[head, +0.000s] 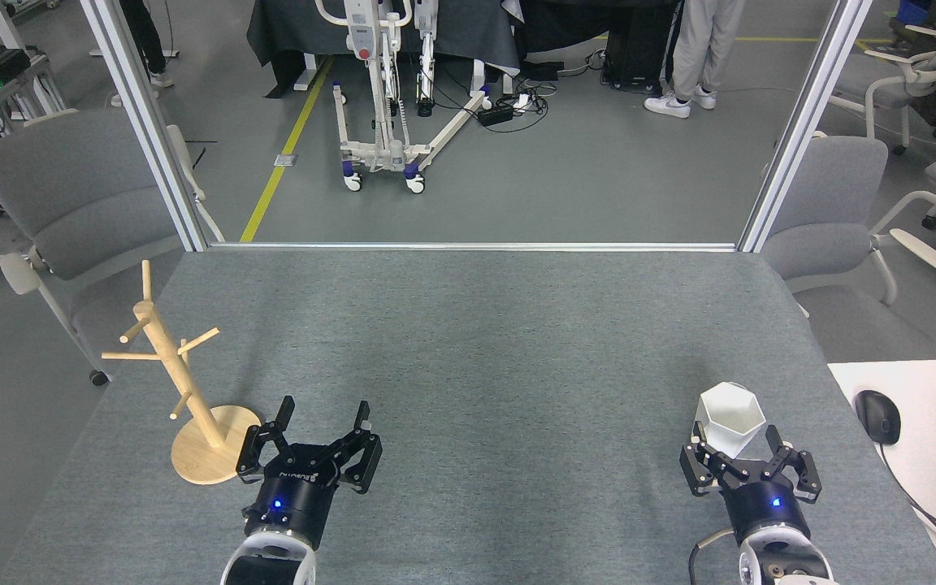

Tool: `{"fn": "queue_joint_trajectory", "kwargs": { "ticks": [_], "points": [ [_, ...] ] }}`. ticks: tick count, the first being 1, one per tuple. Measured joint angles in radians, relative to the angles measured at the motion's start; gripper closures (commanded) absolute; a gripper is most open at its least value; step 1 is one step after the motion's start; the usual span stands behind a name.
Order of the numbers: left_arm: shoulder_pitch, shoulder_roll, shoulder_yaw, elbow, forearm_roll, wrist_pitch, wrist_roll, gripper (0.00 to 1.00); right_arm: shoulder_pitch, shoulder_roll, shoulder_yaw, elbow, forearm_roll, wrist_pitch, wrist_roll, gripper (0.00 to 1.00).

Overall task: Hang cup on storage rack
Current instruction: 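Close the right gripper firmly around the white cup's rim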

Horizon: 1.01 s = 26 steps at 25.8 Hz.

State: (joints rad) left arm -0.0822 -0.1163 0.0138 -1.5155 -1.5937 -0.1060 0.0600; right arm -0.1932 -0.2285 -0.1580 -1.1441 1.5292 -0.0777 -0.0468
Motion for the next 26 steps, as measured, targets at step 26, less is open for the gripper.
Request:
{"fn": "queue_joint_trajectory", "kwargs": {
  "ticks": [26],
  "points": [
    [-0.006,-0.001,0.0,0.048,0.0,0.003,-0.002,0.0,-0.093,-0.029,0.003,0.134,0.0,0.001,0.002,0.0]
  ]
}}
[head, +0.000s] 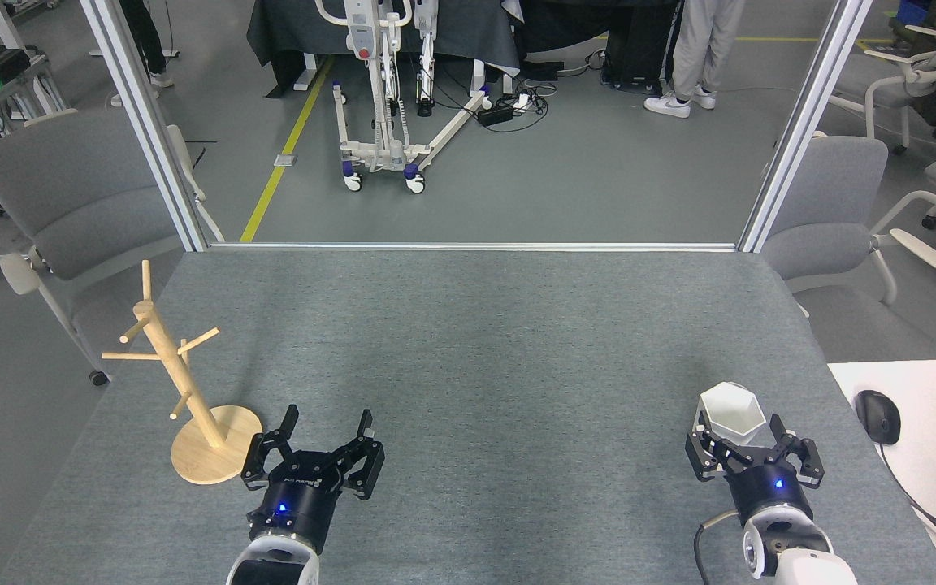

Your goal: Hang cup on storage rack

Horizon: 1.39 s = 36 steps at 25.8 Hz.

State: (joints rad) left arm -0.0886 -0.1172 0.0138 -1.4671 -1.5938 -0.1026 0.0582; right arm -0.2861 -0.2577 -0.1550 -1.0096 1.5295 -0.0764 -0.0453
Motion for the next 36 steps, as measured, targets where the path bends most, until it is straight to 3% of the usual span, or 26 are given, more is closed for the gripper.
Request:
{"fn": "queue_joint_trajectory", "kwargs": {
  "ticks": [12,36],
  "points": [
    [-0.001,0.004,0.002,0.028,0.0,0.0,0.001,0.01,-0.056,-0.015,0.004,0.075,0.001,0.0,-0.007,0.0],
    [0.0,0.001,0.003,0.053,0.002,0.002,0.0,0.01,-0.062,0.0,0.013,0.115,0.003,0.0,0.002,0.0]
  ]
}}
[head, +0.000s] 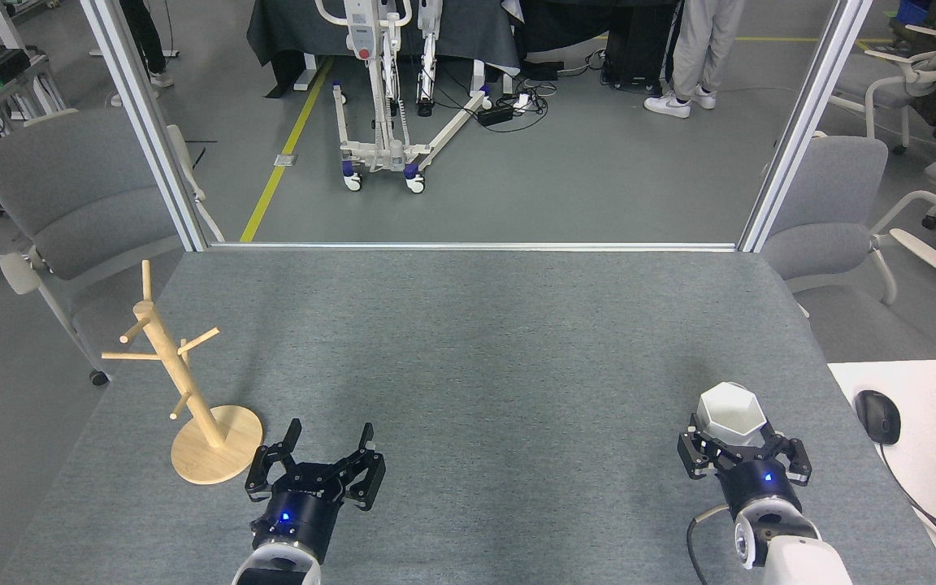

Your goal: Hang cup on storage rack

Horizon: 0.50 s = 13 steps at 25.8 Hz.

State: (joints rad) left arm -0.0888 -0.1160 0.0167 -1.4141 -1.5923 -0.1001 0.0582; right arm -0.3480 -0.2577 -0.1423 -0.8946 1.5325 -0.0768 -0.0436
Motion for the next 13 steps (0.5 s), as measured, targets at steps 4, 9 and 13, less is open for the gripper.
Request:
{"fn": "queue_joint_trajectory", "kwargs": {
  "ticks": [4,9,13],
  "points": [
    [0.0,-0.001,0.0,0.0,0.0,-0.002,0.0,0.01,0.0,0.0,0.0,0.0,-0.002,0.0,0.0,0.0],
    [0.001,-0.003,-0.001,0.001,0.0,-0.004,0.0,0.01,-0.024,-0.005,-0.001,0.008,-0.003,0.0,-0.007,0.0],
    [0.002,-0.003,-0.001,0.001,0.0,-0.005,0.0,0.01,-0.049,-0.006,-0.002,0.036,-0.003,0.0,-0.01,0.0]
  ]
}}
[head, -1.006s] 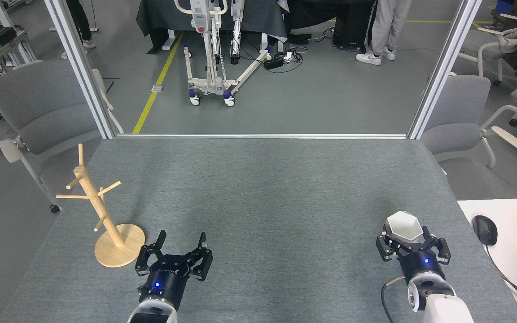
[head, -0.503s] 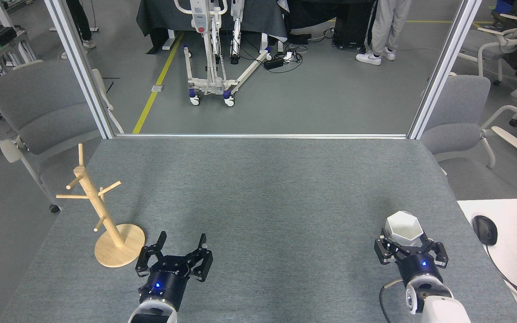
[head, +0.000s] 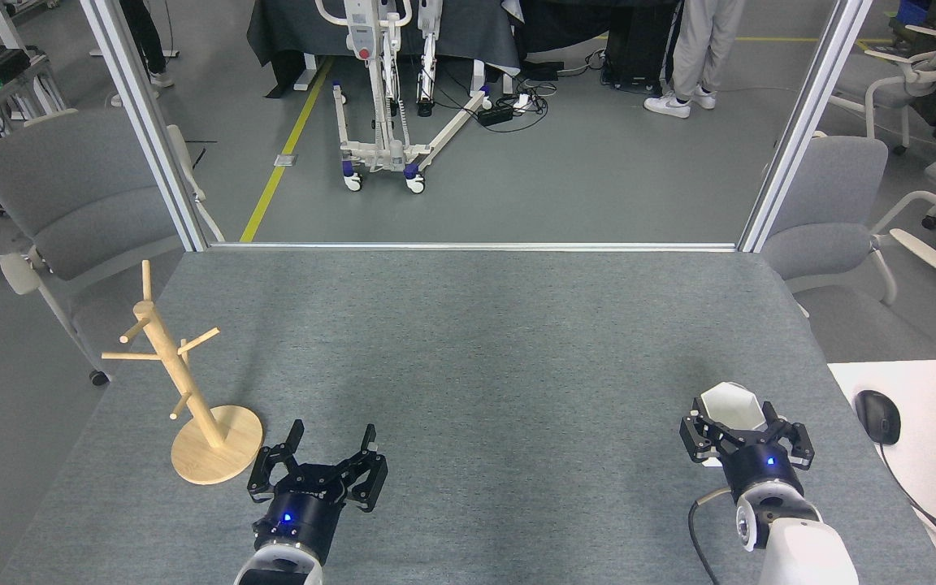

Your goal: Hang cup on storage rack

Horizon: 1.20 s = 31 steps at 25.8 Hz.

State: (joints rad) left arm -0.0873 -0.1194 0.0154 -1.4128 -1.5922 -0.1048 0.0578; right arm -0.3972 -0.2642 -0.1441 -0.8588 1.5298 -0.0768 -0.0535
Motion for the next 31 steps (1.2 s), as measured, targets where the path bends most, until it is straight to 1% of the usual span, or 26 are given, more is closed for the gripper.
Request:
{"fn": "queue_joint_trajectory", "kwargs": {
  "ticks": [16,23,31],
  "points": [
    [0.002,-0.003,-0.001,0.005,0.0,-0.002,0.002,0.01,-0.017,0.002,-0.003,0.043,0.001,0.001,0.004,0.0],
    [0.001,-0.002,-0.001,0.006,0.0,-0.003,0.002,0.0,-0.051,0.0,-0.001,0.072,0.001,0.001,0.007,0.0],
    [0.0,-0.002,-0.001,0.007,0.001,-0.003,0.002,0.01,-0.062,0.0,0.0,0.083,0.001,0.002,0.005,0.0]
  ]
}}
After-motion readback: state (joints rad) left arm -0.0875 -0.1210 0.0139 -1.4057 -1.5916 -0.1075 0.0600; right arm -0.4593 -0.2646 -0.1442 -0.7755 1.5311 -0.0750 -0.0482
